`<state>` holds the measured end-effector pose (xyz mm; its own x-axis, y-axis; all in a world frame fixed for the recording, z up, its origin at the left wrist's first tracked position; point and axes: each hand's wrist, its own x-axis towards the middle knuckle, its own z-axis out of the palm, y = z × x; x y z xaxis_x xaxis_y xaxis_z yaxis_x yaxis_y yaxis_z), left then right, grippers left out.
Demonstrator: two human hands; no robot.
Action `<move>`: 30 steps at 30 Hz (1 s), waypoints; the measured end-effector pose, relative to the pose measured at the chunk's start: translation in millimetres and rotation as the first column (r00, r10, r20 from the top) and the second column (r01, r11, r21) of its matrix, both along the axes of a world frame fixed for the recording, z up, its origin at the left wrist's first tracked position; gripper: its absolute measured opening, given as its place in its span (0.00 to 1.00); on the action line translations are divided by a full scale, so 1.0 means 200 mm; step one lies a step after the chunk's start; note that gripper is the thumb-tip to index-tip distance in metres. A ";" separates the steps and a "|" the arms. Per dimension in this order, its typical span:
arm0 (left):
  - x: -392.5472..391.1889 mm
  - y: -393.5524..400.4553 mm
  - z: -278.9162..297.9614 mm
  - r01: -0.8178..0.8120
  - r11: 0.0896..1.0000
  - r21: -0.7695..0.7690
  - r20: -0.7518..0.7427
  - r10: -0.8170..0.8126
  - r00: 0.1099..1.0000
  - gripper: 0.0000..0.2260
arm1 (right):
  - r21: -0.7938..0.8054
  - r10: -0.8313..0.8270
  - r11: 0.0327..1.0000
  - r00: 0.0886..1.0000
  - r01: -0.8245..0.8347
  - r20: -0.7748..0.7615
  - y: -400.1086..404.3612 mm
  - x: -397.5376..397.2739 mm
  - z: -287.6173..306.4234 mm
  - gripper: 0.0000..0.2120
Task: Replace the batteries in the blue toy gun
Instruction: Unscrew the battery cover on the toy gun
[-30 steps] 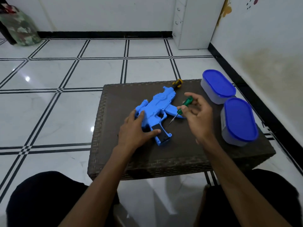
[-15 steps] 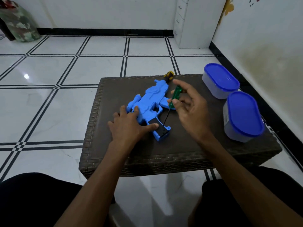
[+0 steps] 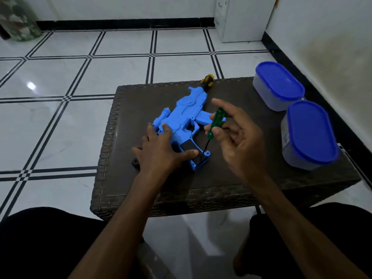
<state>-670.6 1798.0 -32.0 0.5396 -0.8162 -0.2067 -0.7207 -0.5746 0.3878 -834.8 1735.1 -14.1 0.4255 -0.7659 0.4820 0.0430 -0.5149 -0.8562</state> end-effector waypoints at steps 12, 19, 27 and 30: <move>-0.01 0.00 0.01 -0.003 1.000 0.007 0.006 0.003 1.000 0.49 | -0.086 -0.015 0.996 0.999 0.012 -0.039 0.01 -0.02 0.02 0.23; -0.01 0.00 0.01 -0.005 1.000 0.011 0.022 0.005 1.000 0.49 | -0.141 -0.014 0.990 0.996 0.002 -0.085 0.01 -0.01 0.00 0.23; -0.01 0.00 0.00 0.003 1.000 0.004 0.039 -0.004 0.999 0.48 | -0.219 0.033 0.973 0.988 -0.067 -0.153 0.02 0.01 0.04 0.18; 0.00 0.00 0.00 0.000 1.000 0.010 0.048 0.000 0.999 0.48 | -0.216 -0.015 0.976 0.993 -0.011 -0.121 0.02 0.04 0.07 0.13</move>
<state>-671.3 1798.5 -32.6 0.5490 -0.8143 -0.1886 -0.7383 -0.5782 0.3473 -826.2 1738.1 0.6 0.4893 -0.6503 0.5811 -0.0551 -0.6881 -0.7236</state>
